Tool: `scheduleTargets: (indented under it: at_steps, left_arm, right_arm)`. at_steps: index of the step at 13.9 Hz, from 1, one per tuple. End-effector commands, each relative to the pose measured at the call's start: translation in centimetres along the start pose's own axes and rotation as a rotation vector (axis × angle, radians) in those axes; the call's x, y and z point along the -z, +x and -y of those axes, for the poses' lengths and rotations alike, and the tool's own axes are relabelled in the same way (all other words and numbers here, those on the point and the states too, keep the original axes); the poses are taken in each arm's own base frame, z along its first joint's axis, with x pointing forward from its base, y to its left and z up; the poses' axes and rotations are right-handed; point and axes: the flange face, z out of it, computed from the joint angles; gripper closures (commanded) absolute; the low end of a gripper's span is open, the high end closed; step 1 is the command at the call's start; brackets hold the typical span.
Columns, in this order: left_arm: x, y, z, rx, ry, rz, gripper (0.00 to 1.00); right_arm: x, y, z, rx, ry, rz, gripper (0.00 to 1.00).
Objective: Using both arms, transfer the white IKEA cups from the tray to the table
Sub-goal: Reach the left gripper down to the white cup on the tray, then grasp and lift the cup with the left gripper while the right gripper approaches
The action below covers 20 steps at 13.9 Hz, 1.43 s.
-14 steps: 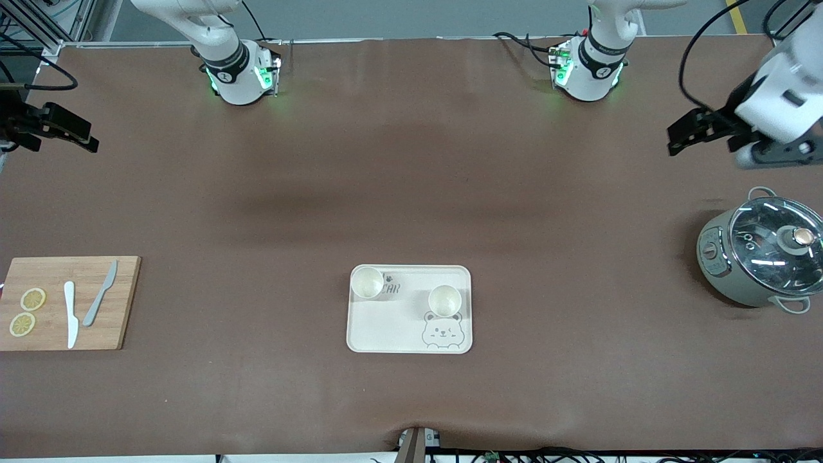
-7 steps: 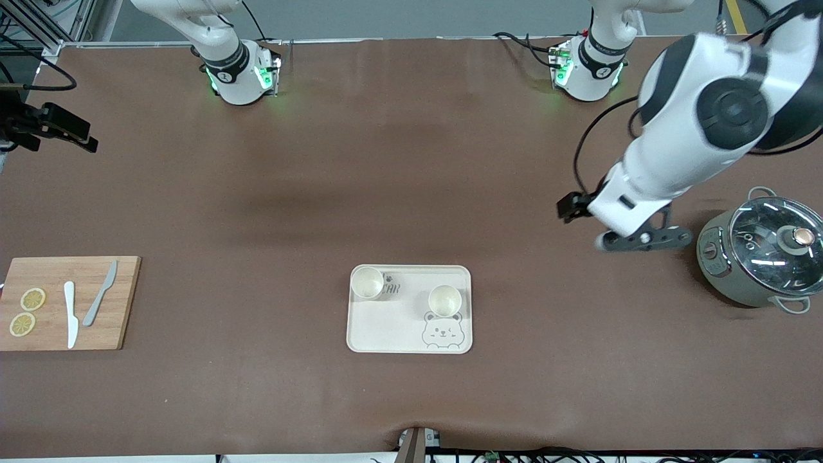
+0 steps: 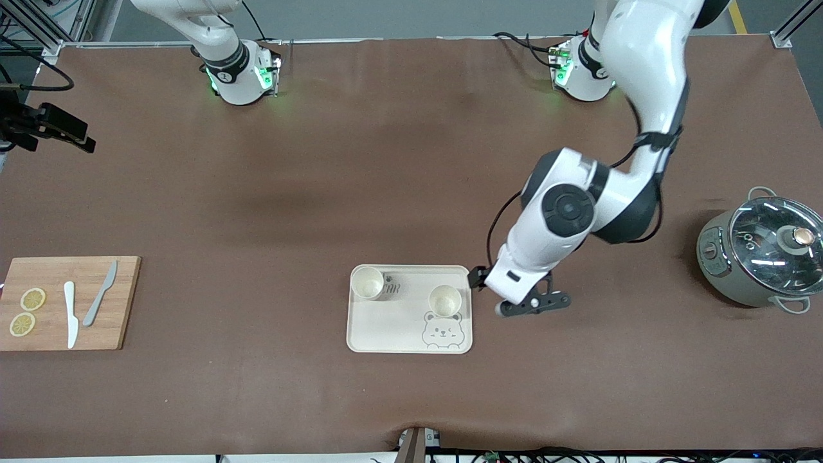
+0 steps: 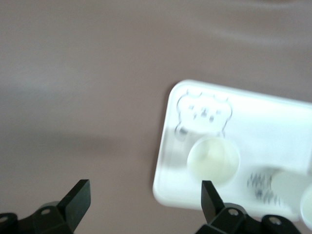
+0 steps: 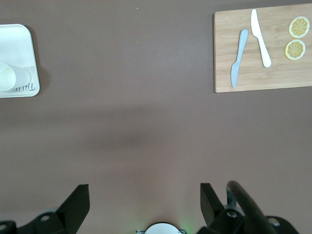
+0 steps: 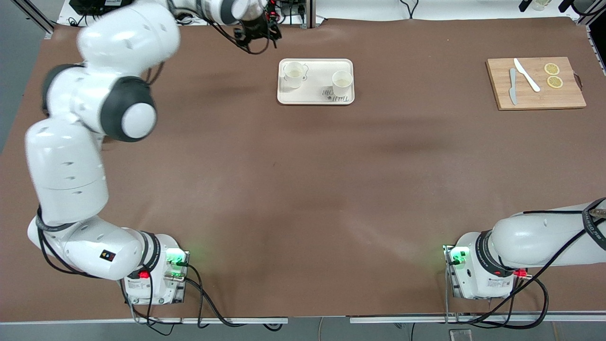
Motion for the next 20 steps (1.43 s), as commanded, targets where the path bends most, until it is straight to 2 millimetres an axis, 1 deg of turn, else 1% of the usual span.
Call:
scheduleTargets:
  at_steps: [1, 2, 3, 4, 5, 7, 8, 9, 10, 11, 12, 13, 14, 16, 18, 19, 20]
  left_arm:
    - [-3.4, -0.5, -2.8, -0.025, 0.045, -0.080, 0.00]
    - [-4.3, -0.5, -3.3, -0.015, 0.039, -0.087, 0.00]
    - [-5.8, -0.7, -3.7, -0.001, 0.034, -0.089, 0.00]
    - [-6.6, -1.2, -4.4, -0.009, 0.028, -0.096, 0.00]
    - [-7.1, -1.3, -4.6, -0.014, 0.024, -0.103, 0.00]
    - [-8.9, -1.6, -4.7, -0.016, 0.019, -0.101, 0.00]
    - [-9.6, -1.8, -4.9, -0.011, 0.010, -0.108, 0.00]
    - [-10.3, -1.9, -4.9, 0.000, 0.005, -0.110, 0.00]
    - [-10.8, -2.3, -5.3, -0.007, 0.004, -0.114, 0.00]
    - [-10.8, -2.4, -5.5, -0.013, 0.000, -0.122, 0.00]
    - [-11.3, -2.6, -5.5, -0.017, 0.002, -0.121, 0.00]
    - [-11.5, -2.7, -5.5, -0.019, 0.005, -0.118, 0.00]
    - [-11.7, -2.7, -5.4, -0.024, 0.008, -0.115, 0.00]
    - [-12.4, -2.9, -5.3, -0.031, 0.012, -0.109, 0.14]
    - [-12.5, -3.0, -5.4, -0.043, 0.012, -0.106, 0.51]
    - [-12.5, -3.1, -5.4, -0.042, 0.011, -0.105, 0.73]
    - [-12.5, -3.3, -5.6, -0.042, 0.005, -0.100, 0.92]
  right_arm:
    - [0.5, 0.3, -0.1, -0.012, -0.011, 0.000, 0.00]
    - [0.3, 0.4, -0.2, -0.014, -0.012, 0.003, 0.00]
    - [-0.6, 0.9, 0.0, -0.007, -0.013, 0.021, 0.00]
    - [-1.1, 1.4, 0.3, -0.002, -0.022, 0.031, 0.00]
    - [-1.1, 1.5, 0.1, -0.002, -0.021, 0.029, 0.00]
    - [-1.6, 1.7, -0.4, -0.004, -0.021, 0.039, 0.00]
    - [-2.5, 2.2, -0.5, -0.007, -0.023, 0.057, 0.00]
    - [-2.9, 2.4, -0.5, -0.006, -0.025, 0.065, 0.00]
    - [-3.2, 2.7, -0.8, -0.012, -0.022, 0.071, 0.00]
    - [-3.9, 3.0, -0.9, -0.016, -0.022, 0.087, 0.00]
    - [-4.3, 3.2, -1.1, -0.020, -0.024, 0.096, 0.00]
    - [-5.3, 3.8, -1.3, -0.023, -0.024, 0.116, 0.00]
    - [-5.8, 3.8, -1.7, -0.031, -0.022, 0.138, 0.00]
    - [-6.0, 3.7, -1.3, -0.025, -0.022, 0.156, 0.00]
    - [-6.0, 3.7, -1.0, -0.021, -0.021, 0.156, 0.00]
    - [-6.1, 3.7, -0.6, -0.024, -0.018, 0.154, 0.00]
    - [-6.3, 3.7, -0.2, -0.017, -0.018, 0.154, 0.00]
